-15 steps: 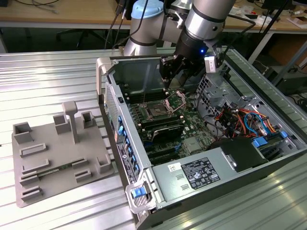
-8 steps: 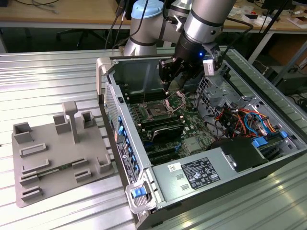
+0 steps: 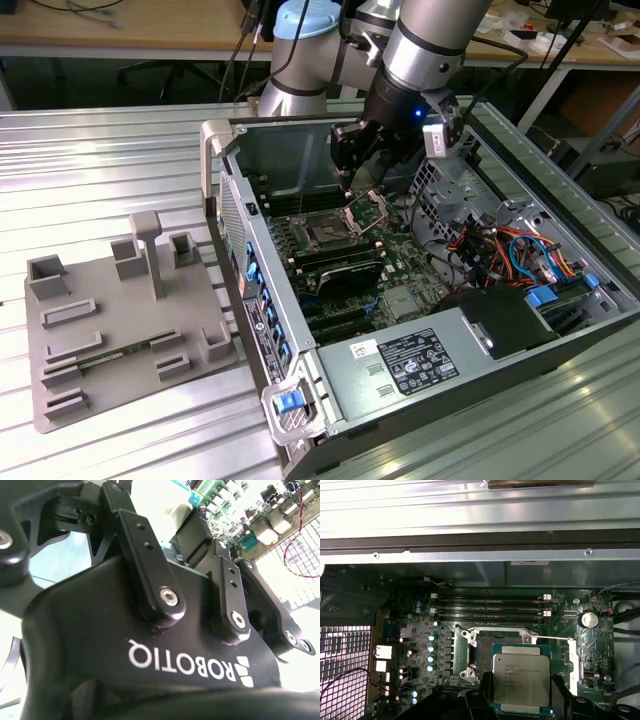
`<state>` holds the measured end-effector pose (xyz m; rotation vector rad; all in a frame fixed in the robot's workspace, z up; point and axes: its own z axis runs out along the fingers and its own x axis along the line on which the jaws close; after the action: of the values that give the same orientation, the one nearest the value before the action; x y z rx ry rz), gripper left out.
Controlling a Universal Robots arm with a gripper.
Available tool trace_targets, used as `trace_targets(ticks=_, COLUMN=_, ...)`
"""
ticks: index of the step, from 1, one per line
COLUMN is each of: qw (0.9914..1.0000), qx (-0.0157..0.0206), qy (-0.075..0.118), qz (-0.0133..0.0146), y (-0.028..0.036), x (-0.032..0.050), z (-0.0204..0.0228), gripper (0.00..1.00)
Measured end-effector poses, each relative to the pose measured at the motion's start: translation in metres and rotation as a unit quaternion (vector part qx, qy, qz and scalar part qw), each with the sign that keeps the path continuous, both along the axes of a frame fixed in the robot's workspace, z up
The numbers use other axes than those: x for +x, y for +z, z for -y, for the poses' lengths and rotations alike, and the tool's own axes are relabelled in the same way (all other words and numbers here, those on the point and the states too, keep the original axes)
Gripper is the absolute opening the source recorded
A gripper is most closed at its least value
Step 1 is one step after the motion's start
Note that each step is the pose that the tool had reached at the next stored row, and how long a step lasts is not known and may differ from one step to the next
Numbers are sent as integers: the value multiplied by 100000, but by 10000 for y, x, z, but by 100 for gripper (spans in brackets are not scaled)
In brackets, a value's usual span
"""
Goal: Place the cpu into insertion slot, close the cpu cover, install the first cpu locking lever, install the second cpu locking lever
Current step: 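Place the cpu into insertion slot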
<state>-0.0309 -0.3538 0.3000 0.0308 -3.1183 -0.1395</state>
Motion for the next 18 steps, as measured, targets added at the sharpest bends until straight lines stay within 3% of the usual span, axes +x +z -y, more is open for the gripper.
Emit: trace_targets(ticks=18, qw=100000, qx=-10, qy=64, qz=-7, y=-55, x=-19, z=-2, gripper=55)
